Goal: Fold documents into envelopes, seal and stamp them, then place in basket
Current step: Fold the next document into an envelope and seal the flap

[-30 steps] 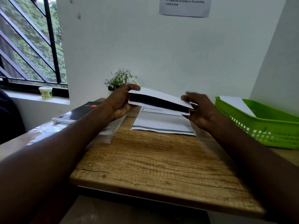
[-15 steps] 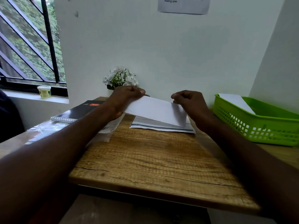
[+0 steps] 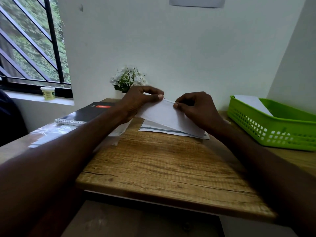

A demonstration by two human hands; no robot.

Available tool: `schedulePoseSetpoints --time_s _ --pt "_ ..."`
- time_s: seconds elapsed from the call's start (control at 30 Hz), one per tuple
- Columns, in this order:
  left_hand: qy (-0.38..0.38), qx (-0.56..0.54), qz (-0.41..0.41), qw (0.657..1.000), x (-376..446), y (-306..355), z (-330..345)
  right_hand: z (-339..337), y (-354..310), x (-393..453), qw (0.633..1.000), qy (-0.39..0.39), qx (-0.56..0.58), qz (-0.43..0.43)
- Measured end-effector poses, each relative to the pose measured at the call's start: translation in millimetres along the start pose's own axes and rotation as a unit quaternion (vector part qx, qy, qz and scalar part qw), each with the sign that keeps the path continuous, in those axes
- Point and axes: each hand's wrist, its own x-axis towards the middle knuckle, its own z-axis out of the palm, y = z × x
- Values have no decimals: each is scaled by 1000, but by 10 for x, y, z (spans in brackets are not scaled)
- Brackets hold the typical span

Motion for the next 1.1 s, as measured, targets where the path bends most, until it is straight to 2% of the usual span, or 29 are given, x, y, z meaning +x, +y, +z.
schedulePoseSetpoints --time_s 0.1,0.33,0.57,0.9,1.03,1.1 --pt "12 9 -25 1000 19 -21 -14 -9 -14 -7 1000 0 -4 -13" --pt "-34 71 36 996 -64 61 53 22 -86 -3 999 11 -10 -45" --pt "-26 83 42 995 -66 76 40 22 -120 0 998 23 -44 -42" --pt "42 10 19 999 62 1 -292 -145 72 58 989 77 -95 78" --pt "84 -34 12 996 69 4 -393 -252 176 48 969 156 -97 164" --pt "110 -77 -8 991 69 4 -477 -308 264 58 954 197 -62 219"
